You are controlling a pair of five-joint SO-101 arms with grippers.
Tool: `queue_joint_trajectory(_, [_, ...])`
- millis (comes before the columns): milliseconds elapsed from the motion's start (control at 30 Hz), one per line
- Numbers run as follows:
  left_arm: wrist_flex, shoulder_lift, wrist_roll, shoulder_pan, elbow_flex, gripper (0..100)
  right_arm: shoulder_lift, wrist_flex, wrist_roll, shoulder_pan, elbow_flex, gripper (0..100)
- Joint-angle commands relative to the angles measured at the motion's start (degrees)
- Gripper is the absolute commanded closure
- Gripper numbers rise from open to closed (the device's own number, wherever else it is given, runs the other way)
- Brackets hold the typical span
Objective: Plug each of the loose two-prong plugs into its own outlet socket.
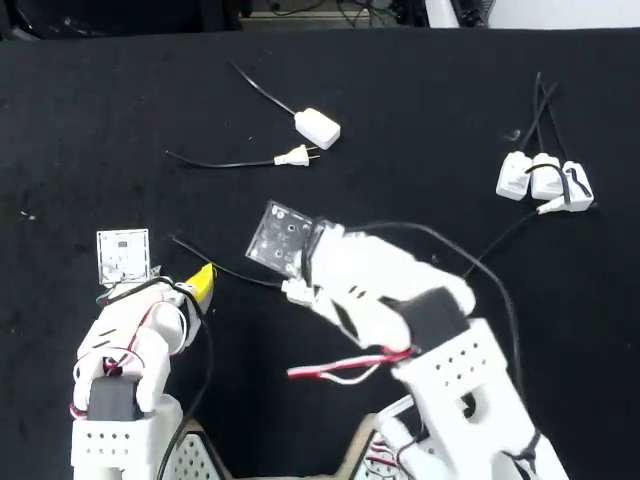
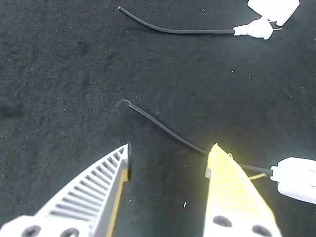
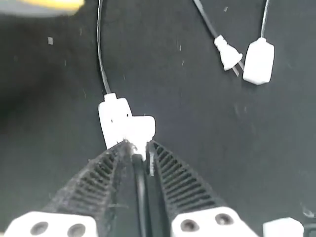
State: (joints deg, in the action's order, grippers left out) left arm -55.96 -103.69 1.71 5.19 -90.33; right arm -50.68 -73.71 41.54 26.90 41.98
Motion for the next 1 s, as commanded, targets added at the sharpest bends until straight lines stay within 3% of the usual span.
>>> queue_joint_trajectory(0, [-0.09, -0.18, 0.62, 0.75, 1.80, 74, 9.01, -2.02, 3.60, -3.78, -7.34, 98.8])
queue_joint_trajectory(233, [-0.09, -0.18, 0.44, 0.57, 1.45, 74, 29.93, -5.27, 11.60, -4.84, -18.33, 98.8])
queue_joint_trajectory(400, [-0.18, -0.18, 0.26, -3.74, 0.22, 74, 38.29, -5.27, 19.08, -5.19, -22.02, 98.8])
queue_joint_trajectory(700, [-0.18, -0.18, 0.26, -4.18, 0.13, 74, 43.03, -5.01, 29.98, -5.10, -24.75, 98.8])
queue_joint_trajectory(967, [-0.09, -0.26, 0.26, -4.18, 0.13, 74, 43.74, -8.18, 30.42, -4.84, -25.98, 98.8])
